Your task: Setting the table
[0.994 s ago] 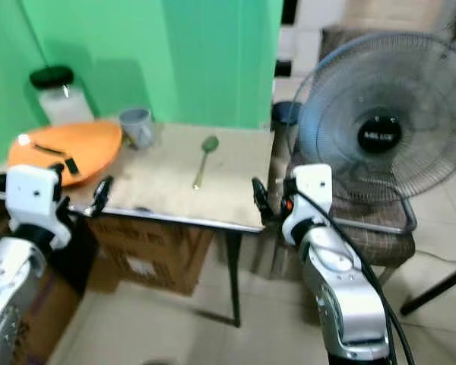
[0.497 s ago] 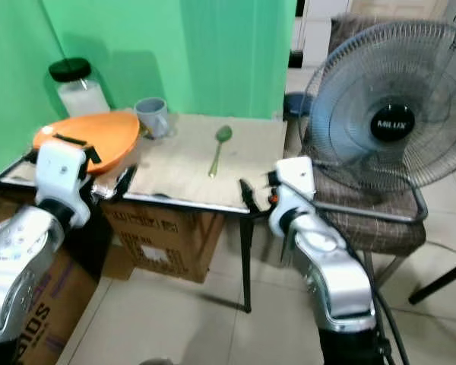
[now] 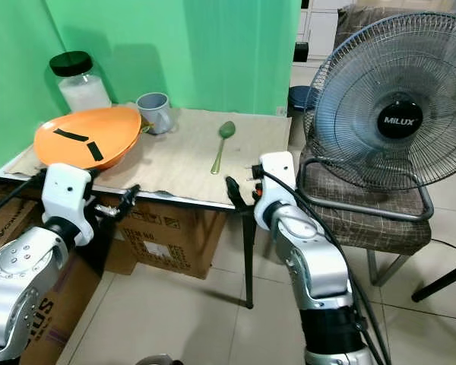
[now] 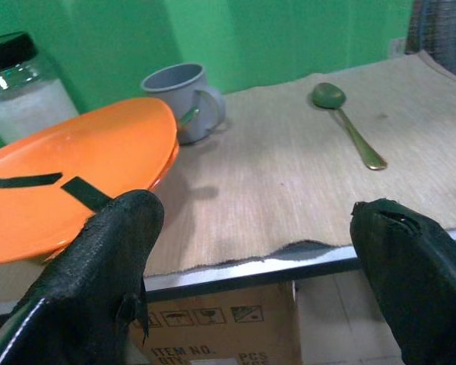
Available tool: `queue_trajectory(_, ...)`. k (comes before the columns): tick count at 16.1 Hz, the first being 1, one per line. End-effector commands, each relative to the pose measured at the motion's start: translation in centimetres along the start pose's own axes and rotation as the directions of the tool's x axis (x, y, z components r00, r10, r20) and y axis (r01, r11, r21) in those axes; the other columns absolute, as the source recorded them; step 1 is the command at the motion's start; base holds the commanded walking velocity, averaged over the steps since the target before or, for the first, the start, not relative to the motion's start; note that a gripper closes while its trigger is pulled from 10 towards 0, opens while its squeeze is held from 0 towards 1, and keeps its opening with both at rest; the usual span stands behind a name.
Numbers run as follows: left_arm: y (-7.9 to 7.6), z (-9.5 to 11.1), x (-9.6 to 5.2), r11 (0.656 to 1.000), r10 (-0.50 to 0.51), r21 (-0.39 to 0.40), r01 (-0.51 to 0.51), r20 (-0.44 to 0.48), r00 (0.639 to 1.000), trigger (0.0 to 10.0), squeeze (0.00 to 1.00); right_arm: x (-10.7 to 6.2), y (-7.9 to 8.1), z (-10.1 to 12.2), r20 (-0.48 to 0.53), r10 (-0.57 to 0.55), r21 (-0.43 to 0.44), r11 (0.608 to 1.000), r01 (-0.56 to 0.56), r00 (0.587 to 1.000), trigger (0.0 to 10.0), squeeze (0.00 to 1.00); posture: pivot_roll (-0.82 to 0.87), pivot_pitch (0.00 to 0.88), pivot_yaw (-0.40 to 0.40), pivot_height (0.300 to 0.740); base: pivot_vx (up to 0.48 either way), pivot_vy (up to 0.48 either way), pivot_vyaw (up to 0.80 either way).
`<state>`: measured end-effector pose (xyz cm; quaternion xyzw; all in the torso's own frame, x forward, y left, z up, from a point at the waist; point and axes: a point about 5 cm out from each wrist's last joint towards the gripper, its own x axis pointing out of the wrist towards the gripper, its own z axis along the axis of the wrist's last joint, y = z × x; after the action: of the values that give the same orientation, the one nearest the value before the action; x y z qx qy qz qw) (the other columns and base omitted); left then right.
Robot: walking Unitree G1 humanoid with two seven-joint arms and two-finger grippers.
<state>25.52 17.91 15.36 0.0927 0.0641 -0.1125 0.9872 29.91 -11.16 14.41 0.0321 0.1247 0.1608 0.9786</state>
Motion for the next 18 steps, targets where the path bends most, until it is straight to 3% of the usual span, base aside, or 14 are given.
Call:
queue_trajectory(1,0.5,0.0,-0.2,0.999,0.049,0.005,-0.049,-0.005,0.999,10.0,0.00,0.4,0.3,0.8,0.053,0.026,0.024,0.999,-0.027,0.998,10.0,1.00,0.04,0.000,0.052,0.740,0.000,0.000,0.00)
queue_trajectory(5,1.0,0.4,-0.5,0.999,0.045,0.013,-0.045,0.016,0.999,10.0,0.00,1.2,0.8,1.2,0.064,0.047,-0.007,0.999,-0.046,0.997,10.0,1.00,0.05,0.000,0.047,0.740,0.338,0.000,0.80)
queue_trajectory(9,0.8,0.8,-0.3,1.000,0.024,0.014,-0.025,0.028,0.999,10.0,0.00,1.5,0.8,1.0,0.063,0.022,0.032,0.999,-0.024,0.998,10.0,1.00,0.05,0.000,0.055,0.740,0.397,0.000,0.00)
queue_trajectory(16,0.1,0.6,-0.3,1.000,-0.028,0.009,0.027,0.033,0.999,10.0,0.00,2.1,1.0,0.7,0.016,-0.029,-0.017,0.999,0.029,0.999,10.0,0.91,0.06,0.000,0.027,0.740,0.375,0.000,0.00)
queue_trajectory(17,-0.2,0.7,-0.4,0.999,-0.054,0.012,0.053,0.039,0.998,10.0,0.00,2.3,0.9,0.7,-0.002,-0.043,-0.025,0.999,0.043,0.999,10.0,0.33,0.06,0.000,0.024,0.740,0.000,0.000,0.00)
queue_trajectory(18,-0.6,0.5,-0.5,0.996,-0.090,0.024,0.090,0.031,0.995,10.0,0.00,2.7,1.0,0.6,-0.016,-0.038,-0.040,0.998,0.038,0.999,10.0,0.00,0.06,0.000,0.023,0.740,0.000,0.000,0.00)
